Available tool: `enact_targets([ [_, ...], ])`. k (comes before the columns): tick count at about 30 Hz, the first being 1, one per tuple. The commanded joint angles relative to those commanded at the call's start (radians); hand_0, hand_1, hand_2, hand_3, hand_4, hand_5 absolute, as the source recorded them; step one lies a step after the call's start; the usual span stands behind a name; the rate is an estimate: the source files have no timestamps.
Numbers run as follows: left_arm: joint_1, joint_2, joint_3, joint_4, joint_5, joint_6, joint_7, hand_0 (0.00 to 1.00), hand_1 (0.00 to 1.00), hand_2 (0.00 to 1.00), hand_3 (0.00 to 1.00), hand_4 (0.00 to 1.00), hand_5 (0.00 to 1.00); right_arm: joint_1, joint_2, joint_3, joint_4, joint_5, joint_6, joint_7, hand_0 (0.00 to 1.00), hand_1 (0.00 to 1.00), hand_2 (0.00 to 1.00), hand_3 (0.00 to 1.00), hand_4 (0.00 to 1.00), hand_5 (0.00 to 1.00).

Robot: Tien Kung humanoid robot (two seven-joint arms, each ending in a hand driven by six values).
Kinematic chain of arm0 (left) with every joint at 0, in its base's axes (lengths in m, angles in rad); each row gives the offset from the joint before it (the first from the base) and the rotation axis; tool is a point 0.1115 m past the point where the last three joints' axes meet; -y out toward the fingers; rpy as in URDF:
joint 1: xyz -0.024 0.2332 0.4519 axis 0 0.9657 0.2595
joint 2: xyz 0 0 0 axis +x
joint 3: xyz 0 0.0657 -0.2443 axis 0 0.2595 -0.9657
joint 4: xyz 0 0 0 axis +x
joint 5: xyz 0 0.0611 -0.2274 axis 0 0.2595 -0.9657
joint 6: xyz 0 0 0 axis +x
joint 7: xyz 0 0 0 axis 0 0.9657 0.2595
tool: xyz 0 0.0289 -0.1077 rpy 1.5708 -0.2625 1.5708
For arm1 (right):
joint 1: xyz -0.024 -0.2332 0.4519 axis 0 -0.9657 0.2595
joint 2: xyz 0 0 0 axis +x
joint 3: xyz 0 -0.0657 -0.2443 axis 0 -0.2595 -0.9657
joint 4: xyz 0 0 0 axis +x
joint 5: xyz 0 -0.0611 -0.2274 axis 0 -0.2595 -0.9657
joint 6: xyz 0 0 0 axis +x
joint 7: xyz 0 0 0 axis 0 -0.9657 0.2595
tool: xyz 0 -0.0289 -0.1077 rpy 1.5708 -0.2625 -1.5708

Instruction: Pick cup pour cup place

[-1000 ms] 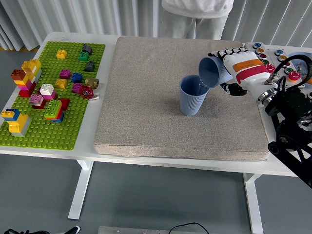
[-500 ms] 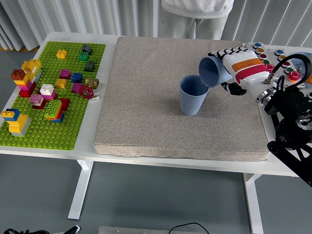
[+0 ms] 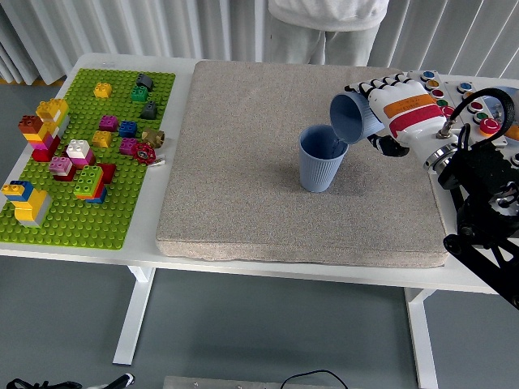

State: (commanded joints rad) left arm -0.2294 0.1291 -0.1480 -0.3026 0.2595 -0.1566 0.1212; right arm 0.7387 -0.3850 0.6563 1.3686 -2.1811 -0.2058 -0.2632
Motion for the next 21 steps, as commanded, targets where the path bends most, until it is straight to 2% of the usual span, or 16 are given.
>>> enact_targets([
  [21, -0.005, 0.001, 0.001, 0.000, -0.002, 0.000, -0.001, 0.783, 0.820, 0.833, 0.763, 0.498, 0.998, 0.020, -0.009, -0.017, 0.013, -0.049, -0.007, -0.045, 0.865, 0.738, 0.644, 0.712, 0.715, 0.110],
])
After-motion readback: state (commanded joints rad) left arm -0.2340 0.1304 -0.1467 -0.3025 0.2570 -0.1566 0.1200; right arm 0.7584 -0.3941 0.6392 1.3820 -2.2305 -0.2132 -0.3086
